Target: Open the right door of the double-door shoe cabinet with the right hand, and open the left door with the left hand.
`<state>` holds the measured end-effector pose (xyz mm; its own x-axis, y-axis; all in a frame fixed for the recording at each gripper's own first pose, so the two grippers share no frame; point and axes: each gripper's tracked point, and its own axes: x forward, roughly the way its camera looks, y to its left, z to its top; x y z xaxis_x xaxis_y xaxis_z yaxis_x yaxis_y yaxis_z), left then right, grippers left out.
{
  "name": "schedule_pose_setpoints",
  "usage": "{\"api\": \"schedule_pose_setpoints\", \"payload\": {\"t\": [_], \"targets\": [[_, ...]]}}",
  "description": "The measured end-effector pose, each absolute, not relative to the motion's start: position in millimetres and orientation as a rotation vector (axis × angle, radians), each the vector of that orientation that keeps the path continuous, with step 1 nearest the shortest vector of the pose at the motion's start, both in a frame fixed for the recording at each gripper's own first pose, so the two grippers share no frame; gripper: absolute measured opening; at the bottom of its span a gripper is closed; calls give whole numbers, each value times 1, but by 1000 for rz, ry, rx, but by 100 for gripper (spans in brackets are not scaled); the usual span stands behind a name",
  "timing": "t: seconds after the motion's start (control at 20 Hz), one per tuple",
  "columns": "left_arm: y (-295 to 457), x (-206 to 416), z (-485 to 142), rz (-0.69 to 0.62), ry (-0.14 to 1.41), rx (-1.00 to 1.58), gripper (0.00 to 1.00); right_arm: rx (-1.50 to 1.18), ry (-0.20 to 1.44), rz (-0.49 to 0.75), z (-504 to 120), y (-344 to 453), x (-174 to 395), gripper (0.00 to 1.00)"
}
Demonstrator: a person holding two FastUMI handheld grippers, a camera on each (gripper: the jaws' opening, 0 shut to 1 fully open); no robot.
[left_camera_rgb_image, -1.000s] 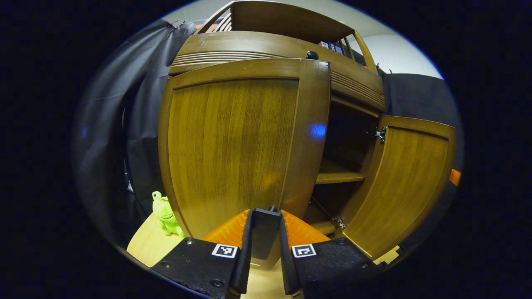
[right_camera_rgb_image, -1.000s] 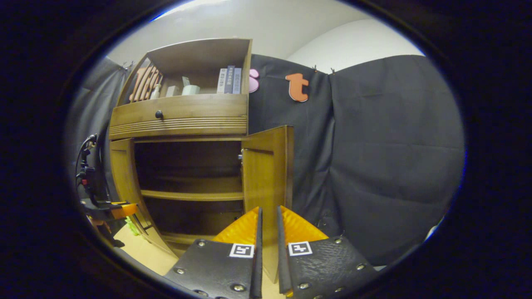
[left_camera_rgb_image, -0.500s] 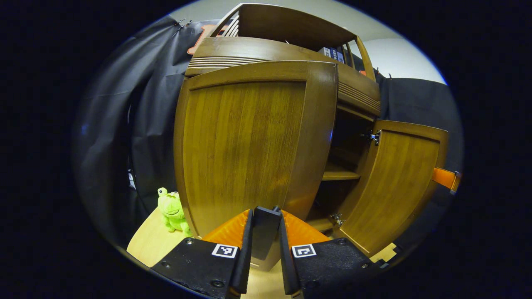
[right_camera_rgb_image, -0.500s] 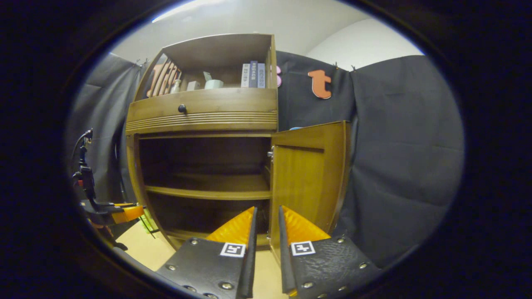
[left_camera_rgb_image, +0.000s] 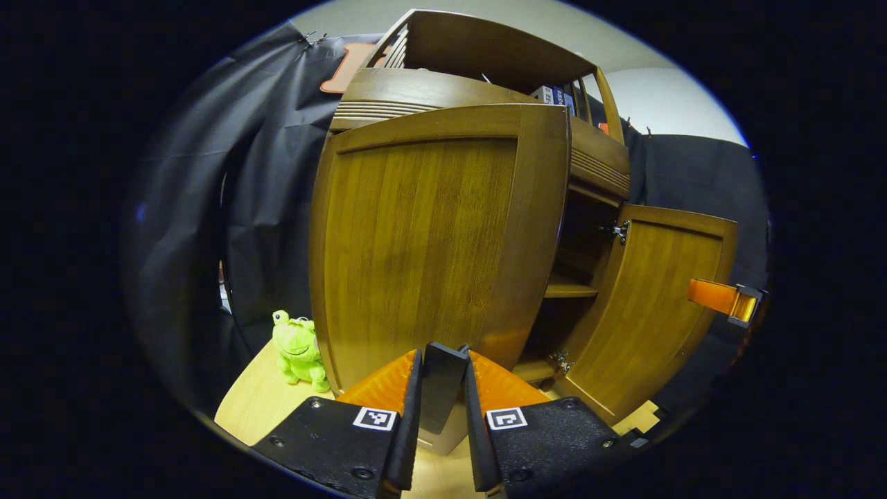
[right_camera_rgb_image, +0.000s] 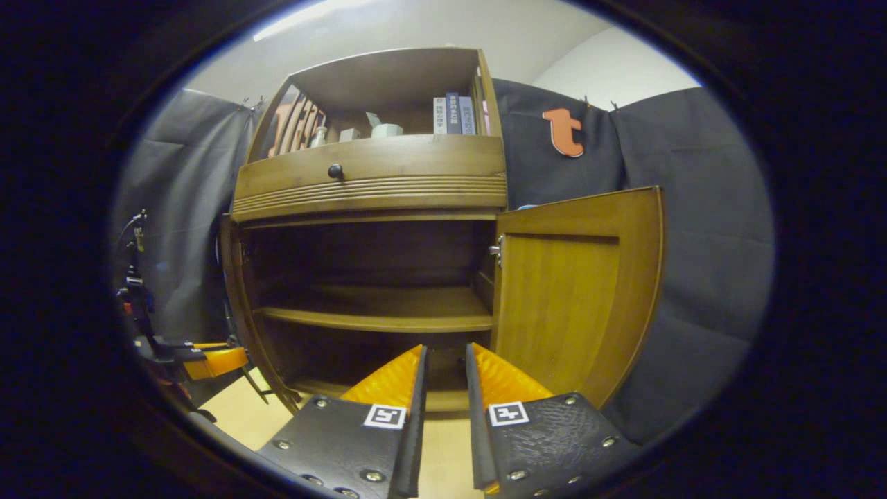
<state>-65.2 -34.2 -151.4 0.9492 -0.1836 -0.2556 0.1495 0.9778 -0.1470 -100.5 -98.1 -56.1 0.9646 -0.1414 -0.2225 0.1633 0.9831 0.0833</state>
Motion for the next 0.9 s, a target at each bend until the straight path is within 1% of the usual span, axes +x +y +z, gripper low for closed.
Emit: {"api": "schedule_pose_setpoints", "payload": {"t": [0.05,0.1,0.15,0.25,0.3,0.35,0.4,0.45,0.55,0.6,0.7,0.75,0.8,0.9], "targets": [[-31,-68,-152,-167,271,-128,34,104,217,-144,-56,-95,-98,26],[-29,-70,-151,-164,270,-130,34,105,217,-134,-57,-91,-97,29],[-27,-72,-151,-161,268,-132,36,105,219,-124,-57,-89,-93,29],[-23,-75,-151,-152,266,-135,36,105,223,-106,-60,-82,-89,29],[-21,-77,-151,-148,266,-136,36,105,227,-99,-61,-80,-85,26],[-18,-77,-151,-142,265,-136,36,106,230,-92,-62,-78,-85,28],[-16,-79,-151,-142,268,-140,31,108,233,-85,-63,-75,-83,32],[-14,-80,-151,-137,266,-145,36,111,237,-78,-65,-72,-82,32],[-8,-85,-150,-130,267,-156,38,119,242,-56,-66,-65,-79,32],[-4,-86,-150,-124,268,-157,36,120,244,-52,-68,-63,-76,39],[3,-91,-149,-118,268,-157,42,119,246,-39,-70,-58,-74,53],[6,-92,-150,-116,269,-154,46,121,249,-31,-71,-54,-73,55],[9,-93,-150,-114,270,-152,46,120,251,-24,-72,-51,-72,57],[16,-97,-150,-102,272,-135,51,118,256,-11,-74,-45,-68,57]]}}
